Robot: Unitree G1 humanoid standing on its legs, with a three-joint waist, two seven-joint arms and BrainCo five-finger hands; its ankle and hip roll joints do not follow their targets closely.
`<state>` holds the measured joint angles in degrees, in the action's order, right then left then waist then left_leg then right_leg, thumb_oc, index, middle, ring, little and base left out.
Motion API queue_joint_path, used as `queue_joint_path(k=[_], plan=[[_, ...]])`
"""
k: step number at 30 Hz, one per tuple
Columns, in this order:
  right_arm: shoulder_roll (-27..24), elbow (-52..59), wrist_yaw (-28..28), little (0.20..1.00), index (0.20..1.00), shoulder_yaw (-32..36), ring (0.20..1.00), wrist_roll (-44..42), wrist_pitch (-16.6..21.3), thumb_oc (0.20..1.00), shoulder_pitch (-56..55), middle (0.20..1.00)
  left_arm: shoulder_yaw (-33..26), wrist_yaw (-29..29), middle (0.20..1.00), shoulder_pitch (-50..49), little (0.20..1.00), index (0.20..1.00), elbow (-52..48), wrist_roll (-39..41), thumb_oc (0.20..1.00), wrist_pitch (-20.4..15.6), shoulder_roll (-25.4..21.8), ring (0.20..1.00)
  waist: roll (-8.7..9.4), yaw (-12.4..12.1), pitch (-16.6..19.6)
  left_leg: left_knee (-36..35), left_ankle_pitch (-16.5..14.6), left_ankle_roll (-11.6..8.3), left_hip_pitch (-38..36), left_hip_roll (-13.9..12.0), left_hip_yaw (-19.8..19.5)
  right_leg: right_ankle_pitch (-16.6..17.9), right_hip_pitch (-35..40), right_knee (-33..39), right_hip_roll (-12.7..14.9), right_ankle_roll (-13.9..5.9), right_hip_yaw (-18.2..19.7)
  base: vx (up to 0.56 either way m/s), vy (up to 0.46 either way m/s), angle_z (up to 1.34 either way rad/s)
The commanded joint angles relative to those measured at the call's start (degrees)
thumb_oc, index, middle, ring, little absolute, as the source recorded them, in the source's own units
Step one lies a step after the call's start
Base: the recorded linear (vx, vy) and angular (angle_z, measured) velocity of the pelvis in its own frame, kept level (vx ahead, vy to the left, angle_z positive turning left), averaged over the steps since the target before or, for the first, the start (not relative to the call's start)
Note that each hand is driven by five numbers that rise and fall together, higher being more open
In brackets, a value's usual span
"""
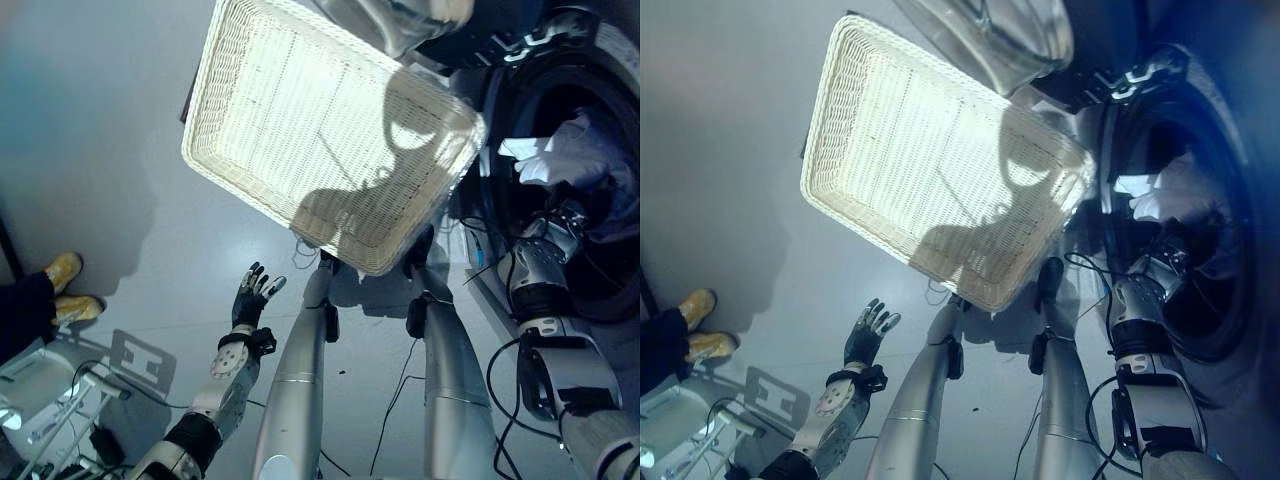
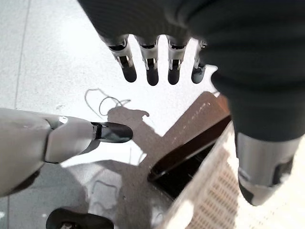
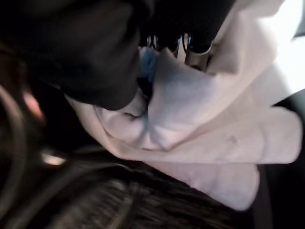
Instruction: Put the clothes into the washing machine.
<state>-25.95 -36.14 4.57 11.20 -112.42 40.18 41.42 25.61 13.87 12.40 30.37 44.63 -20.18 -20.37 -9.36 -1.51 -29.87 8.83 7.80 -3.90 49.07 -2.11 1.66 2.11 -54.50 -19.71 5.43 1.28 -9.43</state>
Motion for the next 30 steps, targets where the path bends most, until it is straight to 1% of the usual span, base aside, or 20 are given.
queue_joint_path(k=[1,3,4,5,6,9,10,12,13,14,15,16,17,18,19,21,22,24,27,30], plan=[[-6.0,3.3,-2.8,0.200,0.200,5.0,0.200,-0.6,0.0,0.200,-2.5,0.200,-2.0,-1.5,1.000,-4.1,1.000,1.000,1.0,0.6,1.000,0.0,-1.6,1.000,-0.87,0.8,0.1,-3.3,0.4,1.18,-2.5,2.9,4.1,-0.3,2.6,-0.2,-4.5,-4.22,0.8,-0.02,-0.106,-0.06],[-8.5,2.0,-6.7,0.200,0.200,5.9,0.200,-0.6,3.0,0.200,-1.0,0.200,-2.1,-1.6,1.000,-3.9,1.000,1.000,1.7,0.1,1.000,0.3,-1.8,1.000,-0.50,0.9,0.1,-3.3,0.3,1.12,-3.2,2.8,4.1,-0.1,3.4,0.2,-4.4,-4.29,0.5,-0.01,-0.096,-0.10],[-11.9,1.3,-12.6,0.200,0.200,8.0,0.200,-0.6,9.4,0.200,0.4,0.200,-1.9,-2.2,1.000,-4.3,1.000,1.000,2.3,0.6,1.000,0.7,-3.1,1.000,-0.16,1.0,0.1,-3.1,0.0,0.87,-4.0,2.6,3.8,-0.2,4.6,0.4,-4.3,-4.26,0.2,0.00,-0.086,-0.15],[-12.3,1.1,-13.2,0.200,0.200,8.4,0.200,-0.6,10.2,0.200,0.6,0.200,-1.8,-2.2,1.000,-4.3,1.000,1.000,2.3,0.7,1.000,0.8,-3.3,1.000,-0.14,1.0,0.1,-3.1,0.0,0.86,-4.2,2.6,3.8,-0.3,4.8,0.4,-4.3,-4.25,0.2,0.00,-0.101,-0.12],[-13.8,-0.2,-15.8,0.200,0.200,9.4,0.200,-0.6,13.6,0.200,1.4,0.200,-1.5,-2.2,1.000,-4.2,1.000,1.000,2.4,0.7,1.000,1.2,-4.0,1.000,-0.07,0.9,0.1,-3.0,-0.2,0.79,-4.6,2.7,3.5,-0.5,5.3,0.2,-4.3,-4.23,0.0,0.01,-0.053,-0.05],[-17.5,-3.4,-20.9,0.200,0.200,9.5,0.200,-0.6,19.0,0.200,4.5,0.200,-0.6,-1.8,1.000,-3.6,1.000,1.000,2.2,0.8,1.000,2.2,-4.7,1.000,-0.39,0.6,0.1,-2.8,-0.2,0.72,-4.9,2.8,3.3,-1.0,5.8,-0.1,-4.3,-4.00,-0.2,0.00,-0.047,-0.01],[-21.1,-6.0,-25.8,0.200,0.200,9.0,0.200,-0.6,23.3,0.200,6.4,0.200,0.0,-1.7,1.000,-3.6,1.000,1.000,1.8,1.6,1.000,2.7,-5.5,1.000,-0.88,0.4,0.1,-2.0,-0.5,0.58,-5.1,2.9,3.1,-2.0,6.0,-1.4,-4.1,-3.67,-0.3,0.00,0.000,0.00],[-22.5,-8.0,-27.8,0.200,0.200,8.9,0.200,-0.6,22.5,0.200,6.3,0.200,0.2,-1.8,1.000,-3.5,1.000,1.000,1.6,2.1,1.000,3.0,-5.8,1.000,-1.05,0.5,0.1,-1.4,-0.7,0.51,-5.1,2.9,2.9,-2.5,6.0,-2.1,-4.1,-3.47,-0.3,0.00,0.000,0.00],[-23.7,-10.0,-29.8,0.784,0.784,8.5,0.784,-0.6,18.4,0.784,6.1,0.784,0.3,-1.9,1.000,-3.5,1.000,1.000,1.5,2.3,1.000,3.2,-6.2,1.000,-1.20,0.5,0.1,-0.8,-0.7,0.49,-4.9,3.1,2.7,-2.7,5.9,-2.5,-4.1,-3.29,-0.4,0.04,-0.010,0.06],[-24.7,-11.0,-31.8,1.000,1.000,8.1,1.000,-0.6,12.1,1.000,6.1,1.000,0.2,-2.0,1.000,-3.6,1.000,1.000,1.4,2.9,1.000,3.4,-6.3,1.000,-1.41,0.5,0.1,0.1,-0.9,0.54,-4.8,3.3,2.5,-3.0,5.9,-3.1,-3.8,-3.16,-0.5,0.04,-0.010,0.08],[-25.0,-12.2,-31.4,1.000,1.000,7.6,1.000,-0.6,5.6,1.000,6.3,1.000,0.0,-2.0,1.000,-3.4,1.000,1.000,1.2,3.4,1.000,3.6,-6.6,1.000,-1.49,0.4,0.1,0.5,-0.9,0.56,-4.5,3.4,2.5,-3.0,5.7,-3.3,-3.6,-3.08,-0.6,0.04,-0.009,0.07],[-25.0,-12.9,-31.2,1.000,1.000,6.7,1.000,-0.6,1.6,1.000,6.4,1.000,-0.1,-2.2,1.000,-3.2,1.000,1.000,1.2,3.6,1.000,3.9,-6.9,1.000,-1.51,0.2,0.1,0.7,-0.9,0.57,-4.4,3.4,2.5,-3.0,5.6,-3.4,-3.5,-3.05,-0.8,0.03,-0.014,0.05],[-24.6,-13.7,-30.7,1.000,1.000,5.2,1.000,-0.6,-7.0,1.000,6.9,1.000,-0.5,-2.5,1.000,-3.2,1.000,1.000,1.1,3.9,1.000,4.1,-7.4,1.000,-1.53,0.1,0.1,1.1,-0.8,0.58,-4.1,3.3,2.5,-3.0,5.3,-3.7,-3.3,-2.99,-0.9,0.02,-0.015,0.07],[-24.3,-14.0,-29.9,1.000,1.000,4.1,1.000,-0.6,-12.6,1.000,6.9,1.000,-0.6,-2.6,1.000,-3.3,1.000,1.000,1.0,4.0,1.000,4.1,-7.5,1.000,-1.57,0.0,0.1,1.2,-0.7,0.60,-4.1,3.3,2.5,-2.9,5.3,-3.7,-3.2,-2.93,-0.9,0.01,-0.010,0.09],[-23.6,-14.8,-26.3,1.000,1.000,1.2,1.000,-0.6,-23.9,1.000,7.1,1.000,-0.9,-2.7,1.000,-3.3,1.000,1.000,0.8,3.9,1.000,4.2,-7.7,1.000,-1.68,-0.3,0.1,1.1,-0.5,0.68,-4.1,3.4,2.5,-3.0,5.3,-3.6,-3.2,-2.80,-1.1,0.00,0.000,0.07],[-23.2,-15.4,-21.2,1.000,1.000,-3.8,1.000,-0.6,-34.6,1.000,7.8,1.000,-1.3,-2.8,1.000,-3.3,1.000,1.000,0.3,3.8,1.000,4.5,-8.1,1.000,-1.70,-0.7,0.1,0.8,-0.3,0.74,-4.0,3.3,2.7,-3.0,5.2,-3.4,-3.0,-2.64,-1.3,-0.02,0.000,0.04],[-23.1,-15.2,-17.8,1.000,1.000,-7.2,1.000,-0.6,-43.0,1.000,8.1,1.000,-1.9,-3.3,1.000,-3.3,1.000,1.000,0.2,3.9,1.000,4.6,-8.4,1.000,-1.62,-0.8,0.1,0.8,-0.3,0.72,-3.9,3.2,2.8,-3.3,5.3,-3.4,-2.9,-2.45,-1.6,-0.02,0.003,0.04],[-22.5,-17.1,-13.7,1.000,1.000,-8.8,1.000,0.6,-48.2,1.000,7.7,1.000,-2.3,-4.4,1.000,-3.0,1.000,1.000,1.2,4.2,1.000,4.2,-8.2,1.000,-1.65,-1.1,0.1,1.0,-0.3,0.57,-3.9,3.1,2.9,-3.5,5.4,-3.6,-2.7,-2.41,-1.8,-0.01,0.022,0.04],[-21.0,-22.9,-7.4,1.000,1.000,-8.4,1.000,2.5,-53.1,1.000,7.6,1.000,-2.0,-5.7,1.000,-2.2,1.000,1.000,2.9,3.4,1.000,3.4,-7.5,1.000,-1.85,-1.6,0.1,1.0,-0.4,0.80,-4.1,3.3,2.9,-3.5,5.7,-3.4,-2.2,-2.65,-2.3,-0.01,0.008,0.01],[-18.6,-25.8,-3.9,1.000,1.000,-8.4,1.000,1.1,-50.5,1.000,9.2,1.000,-1.5,-5.3,1.000,-1.4,1.000,1.000,3.1,3.9,1.000,2.9,-6.2,1.000,-2.18,-2.0,0.1,0.2,-0.3,1.06,-4.5,3.6,2.8,-3.1,6.0,-2.7,-2.3,-2.88,-2.1,-0.04,0.069,0.08]])
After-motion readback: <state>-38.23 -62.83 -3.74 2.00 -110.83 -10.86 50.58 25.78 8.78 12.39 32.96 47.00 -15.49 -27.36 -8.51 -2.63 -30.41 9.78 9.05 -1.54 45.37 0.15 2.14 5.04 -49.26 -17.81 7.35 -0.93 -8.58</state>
